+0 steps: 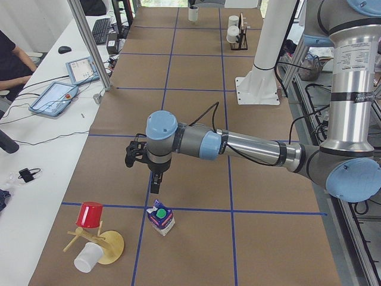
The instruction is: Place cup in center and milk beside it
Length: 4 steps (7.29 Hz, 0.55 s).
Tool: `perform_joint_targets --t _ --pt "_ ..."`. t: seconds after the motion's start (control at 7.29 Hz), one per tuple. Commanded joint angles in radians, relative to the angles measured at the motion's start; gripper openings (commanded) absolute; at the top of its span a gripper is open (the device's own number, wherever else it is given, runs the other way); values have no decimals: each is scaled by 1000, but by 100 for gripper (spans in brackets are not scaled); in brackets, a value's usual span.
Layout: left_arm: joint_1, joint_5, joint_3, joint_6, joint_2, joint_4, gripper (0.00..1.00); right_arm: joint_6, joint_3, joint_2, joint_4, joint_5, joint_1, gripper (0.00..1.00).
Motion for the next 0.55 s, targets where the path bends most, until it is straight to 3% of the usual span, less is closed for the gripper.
perform_joint_targets --t 0.0,0.14,0.41 --pt "0 -30 12 2 0 -1 98 91 28 186 -139 28 16 0" --pt "0 -46 17 2 0 -1 98 178 104 250 -206 31 -8 0" --pt "0 -48 18 0 -2 3 98 564 315 303 -225 13 -213 0"
